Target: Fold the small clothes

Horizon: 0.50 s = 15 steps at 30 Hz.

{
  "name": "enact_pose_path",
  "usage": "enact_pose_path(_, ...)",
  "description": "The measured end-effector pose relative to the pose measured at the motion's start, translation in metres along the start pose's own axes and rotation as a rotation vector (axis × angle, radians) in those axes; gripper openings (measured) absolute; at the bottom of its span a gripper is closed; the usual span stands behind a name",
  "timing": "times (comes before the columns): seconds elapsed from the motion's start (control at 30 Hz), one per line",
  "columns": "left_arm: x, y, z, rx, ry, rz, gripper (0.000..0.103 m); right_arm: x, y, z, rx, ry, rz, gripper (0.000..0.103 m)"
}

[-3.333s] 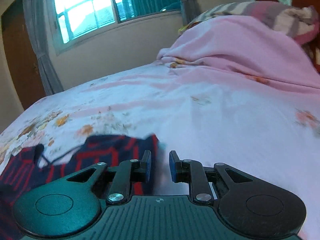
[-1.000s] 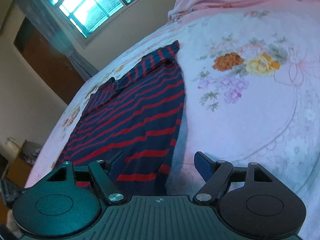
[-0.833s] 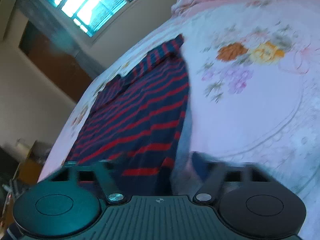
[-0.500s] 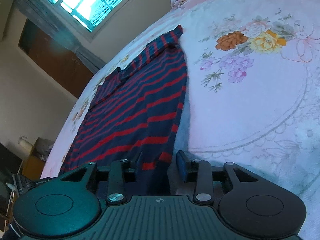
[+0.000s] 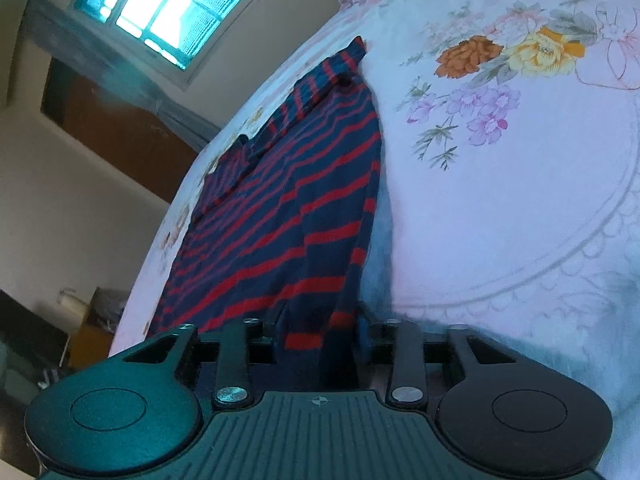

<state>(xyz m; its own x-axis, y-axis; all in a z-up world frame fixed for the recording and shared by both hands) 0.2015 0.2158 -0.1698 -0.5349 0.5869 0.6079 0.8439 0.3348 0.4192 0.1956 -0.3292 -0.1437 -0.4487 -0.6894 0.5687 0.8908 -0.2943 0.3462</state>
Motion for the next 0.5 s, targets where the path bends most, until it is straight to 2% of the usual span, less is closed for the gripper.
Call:
enact_pose_path(0.07,0.011,0.001,0.005,0.007,-0.026,-0.031,0.001,0.001,0.002,0.0,0.006,-0.017,0.002,0.002)
enact_pose_path(0.13,0.027,0.001,0.004,0.002,-0.066,-0.072,0.001,0.02,0.004,0.005,0.019,0.013,-0.053,0.002)
enact_pose_path(0.2,0.037,-0.002,0.009,0.008,-0.051,-0.085,0.001,0.035,0.006,0.004,0.012,0.031,-0.099,0.002)
enact_pose_path(0.23,0.033,-0.003,0.014,0.004,-0.012,-0.06,0.001,0.035,0.006,-0.002,0.015,0.007,-0.098,0.002)
enact_pose_path(0.27,0.024,-0.006,0.023,0.009,0.024,-0.013,0.004,0.026,0.006,-0.011,0.001,-0.035,-0.054,0.002)
enact_pose_path(0.3,0.021,-0.007,0.028,0.026,-0.001,-0.018,0.005,0.017,0.005,-0.021,-0.03,-0.041,-0.004,0.002)
enact_pose_path(0.37,0.023,-0.005,0.031,0.063,-0.049,-0.026,0.013,0.018,0.006,-0.026,-0.069,-0.001,-0.011,0.003)
enact_pose_path(0.4,0.026,-0.005,0.029,0.067,-0.067,-0.037,0.027,0.021,0.007,-0.025,-0.079,-0.013,-0.026,0.014)
enact_pose_path(0.43,0.03,-0.005,0.027,0.064,-0.09,-0.049,0.047,0.026,0.006,-0.024,-0.083,-0.006,-0.044,0.034)
enact_pose_path(0.5,0.032,-0.004,0.019,0.042,-0.105,-0.07,0.059,0.033,0.005,-0.02,-0.077,0.025,-0.066,0.047)
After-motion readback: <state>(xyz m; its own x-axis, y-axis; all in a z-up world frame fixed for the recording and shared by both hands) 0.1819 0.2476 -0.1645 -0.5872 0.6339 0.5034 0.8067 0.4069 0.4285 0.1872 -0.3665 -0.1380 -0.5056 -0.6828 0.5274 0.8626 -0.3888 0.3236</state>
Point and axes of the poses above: each gripper's, at about its wrist camera, not at the fingertips, and x roughly against the way its jaws point, z to its left, y to its top, the point moved 4 cm from there along -x, roughly the way its jaws point, and after that the axes turned 9 degrees about z, right-handed, at the moved point
